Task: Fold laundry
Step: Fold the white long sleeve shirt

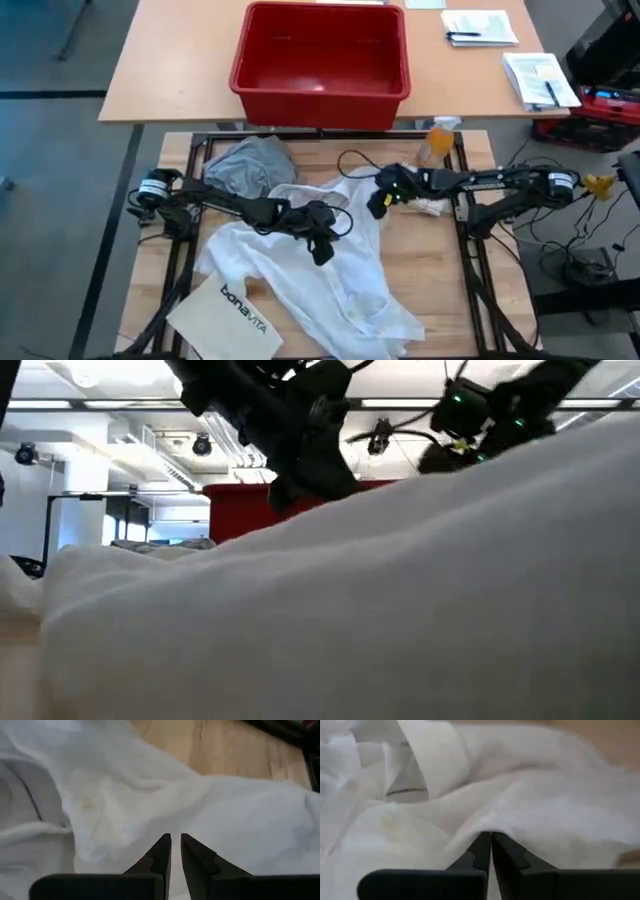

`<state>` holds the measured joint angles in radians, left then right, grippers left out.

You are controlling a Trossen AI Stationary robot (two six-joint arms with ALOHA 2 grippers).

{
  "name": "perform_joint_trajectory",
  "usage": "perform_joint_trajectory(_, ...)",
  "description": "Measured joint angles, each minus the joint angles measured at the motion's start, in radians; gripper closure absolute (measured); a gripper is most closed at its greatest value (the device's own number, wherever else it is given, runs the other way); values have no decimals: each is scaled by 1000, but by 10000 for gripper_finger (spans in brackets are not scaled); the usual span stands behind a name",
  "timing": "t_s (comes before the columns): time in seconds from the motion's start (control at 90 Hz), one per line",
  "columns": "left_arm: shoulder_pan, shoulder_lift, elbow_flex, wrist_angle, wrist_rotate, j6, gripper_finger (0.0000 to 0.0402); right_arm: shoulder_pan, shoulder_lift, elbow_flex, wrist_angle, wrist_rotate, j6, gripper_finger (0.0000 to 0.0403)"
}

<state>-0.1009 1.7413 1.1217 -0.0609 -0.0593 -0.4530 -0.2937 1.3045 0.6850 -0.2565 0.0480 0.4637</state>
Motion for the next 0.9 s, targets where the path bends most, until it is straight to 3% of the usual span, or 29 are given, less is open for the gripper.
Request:
perform_joint_trajectory(0.233,0,-6,-5,-2,0,3,377,-121,20,142,-216,54,-116,403)
perform_joint_trajectory(0.433,0,-6,-8,-12,1,3,377,-143,4,169,-306,-1,-162,377)
perform_joint_trajectory(0.544,0,-6,-10,-10,1,1,377,-144,-9,137,-312,-27,-114,315)
perform_joint_trajectory(0.811,1,-6,-21,-11,1,6,377,-216,58,94,-142,-5,-78,84)
perform_joint_trajectory(0.9,1,-6,-23,-13,1,4,377,-268,90,110,-134,9,-56,31)
